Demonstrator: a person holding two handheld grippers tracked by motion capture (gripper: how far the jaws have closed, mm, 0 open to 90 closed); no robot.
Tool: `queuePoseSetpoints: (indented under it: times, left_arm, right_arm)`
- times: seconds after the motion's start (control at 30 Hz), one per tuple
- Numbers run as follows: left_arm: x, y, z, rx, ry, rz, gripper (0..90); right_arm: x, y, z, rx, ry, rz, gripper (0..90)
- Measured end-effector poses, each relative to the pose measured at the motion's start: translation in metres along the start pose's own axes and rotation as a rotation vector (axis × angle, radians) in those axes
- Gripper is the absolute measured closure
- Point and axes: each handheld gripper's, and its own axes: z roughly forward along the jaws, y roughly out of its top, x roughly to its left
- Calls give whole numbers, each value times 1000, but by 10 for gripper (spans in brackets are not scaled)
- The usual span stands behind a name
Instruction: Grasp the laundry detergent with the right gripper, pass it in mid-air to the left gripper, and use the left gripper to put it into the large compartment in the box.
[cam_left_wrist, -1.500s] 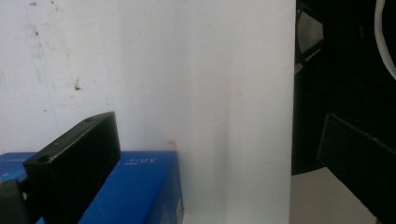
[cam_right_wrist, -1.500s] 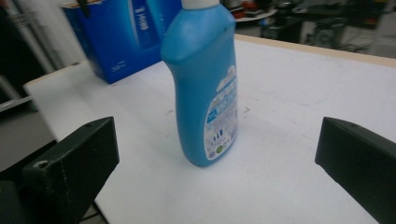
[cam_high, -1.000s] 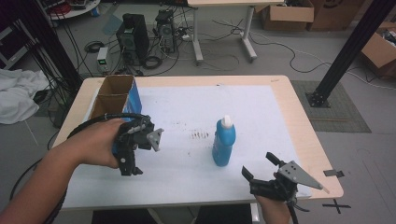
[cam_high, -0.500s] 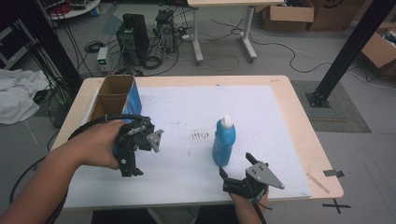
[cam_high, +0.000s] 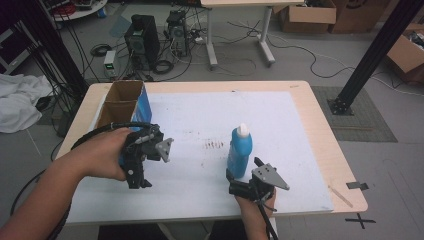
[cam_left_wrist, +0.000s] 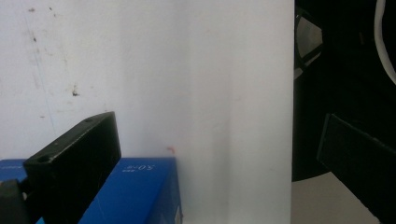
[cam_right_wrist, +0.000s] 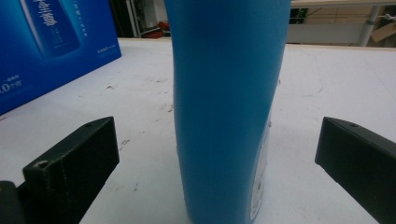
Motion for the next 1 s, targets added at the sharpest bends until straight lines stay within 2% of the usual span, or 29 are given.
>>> queuePoseSetpoints:
  times: [0.2, 0.47, 0.83, 1.0]
  left_arm:
    - [0, -2, -1, -2, -1, -5, 1]
    - [1, -6, 0, -2, -4, -11, 0]
    - [2, -8, 0, -2, -4, -15, 1]
    - [2, -10, -1, -5, -3, -16, 1]
  right_arm:
    - [2, 1, 11, 7, -25, -5, 0]
    - [5, 4, 25, 16, -105, -30, 0]
    - [5, 7, 35, 25, -156, -25, 0]
    - [6, 8, 37, 27, -164, -30, 0]
